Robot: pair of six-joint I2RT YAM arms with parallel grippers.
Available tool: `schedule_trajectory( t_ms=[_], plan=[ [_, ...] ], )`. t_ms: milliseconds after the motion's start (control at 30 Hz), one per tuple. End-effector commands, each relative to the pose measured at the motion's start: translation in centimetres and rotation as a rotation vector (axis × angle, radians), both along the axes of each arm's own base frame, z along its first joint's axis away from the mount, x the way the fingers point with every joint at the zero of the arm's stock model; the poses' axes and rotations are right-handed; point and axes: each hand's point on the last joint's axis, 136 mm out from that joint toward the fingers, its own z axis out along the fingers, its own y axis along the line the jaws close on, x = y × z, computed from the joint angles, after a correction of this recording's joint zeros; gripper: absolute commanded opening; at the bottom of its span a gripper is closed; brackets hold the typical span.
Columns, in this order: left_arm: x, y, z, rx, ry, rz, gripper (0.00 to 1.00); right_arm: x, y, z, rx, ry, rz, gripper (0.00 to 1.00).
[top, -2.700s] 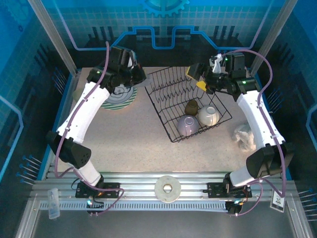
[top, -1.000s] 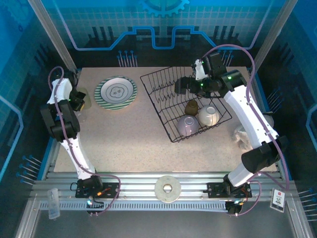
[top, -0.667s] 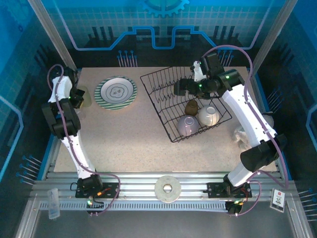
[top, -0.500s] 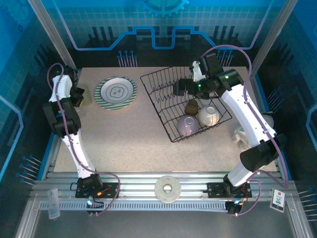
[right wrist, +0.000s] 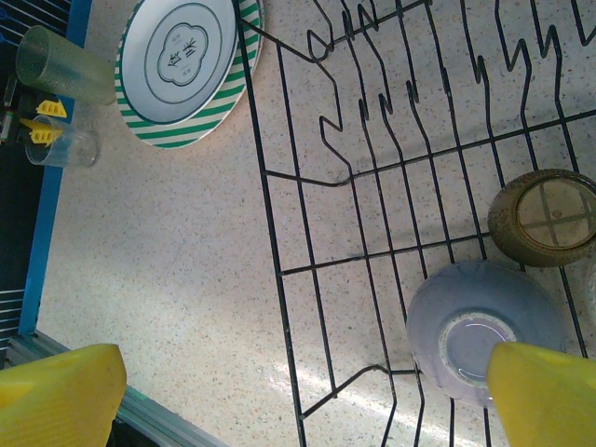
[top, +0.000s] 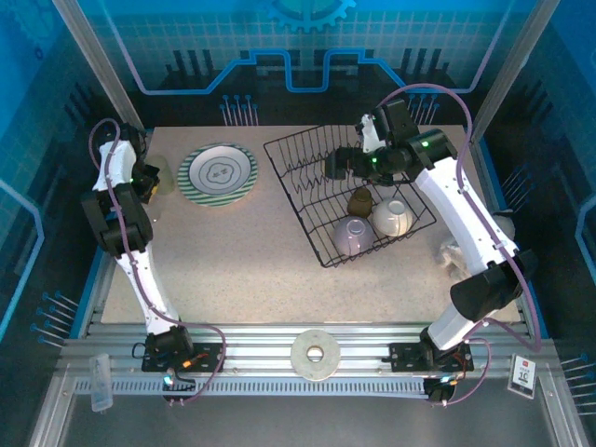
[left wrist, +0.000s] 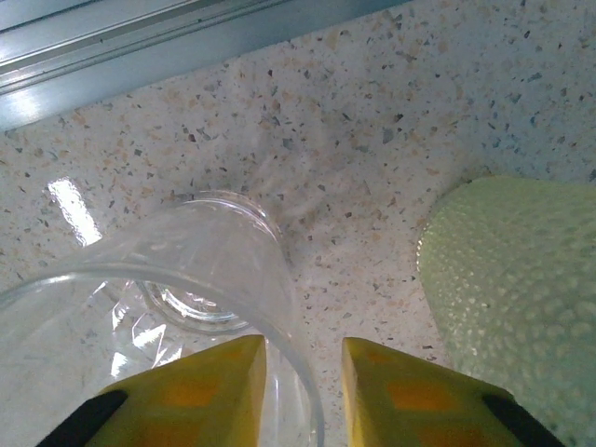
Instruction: Unload the mixed dishes from the dish rack
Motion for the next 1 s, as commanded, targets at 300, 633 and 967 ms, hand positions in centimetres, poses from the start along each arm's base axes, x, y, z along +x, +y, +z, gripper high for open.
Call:
schedule_trajectory(
  t_ms=[300, 633, 967],
  plan=[
    [-2.1, -1.1, 3.4, -0.015, -0.058, 0.012, 0.3, -0.7, 0.5, -0.1, 0.027, -0.026, 0.036, 1.0],
    [-2.7, -1.7, 5.7, -0.031, -0.113, -0.016, 0.35, -1.6, 0.6, -0.5, 0.048, -0.025, 0.049, 1.0],
    [-3.4, -2.2, 6.7, -0.034, -0.135, -0.007, 0.4, -2.1, -0.2, -0.5, 0.057, -0.034, 0.049, 1.0]
  ],
)
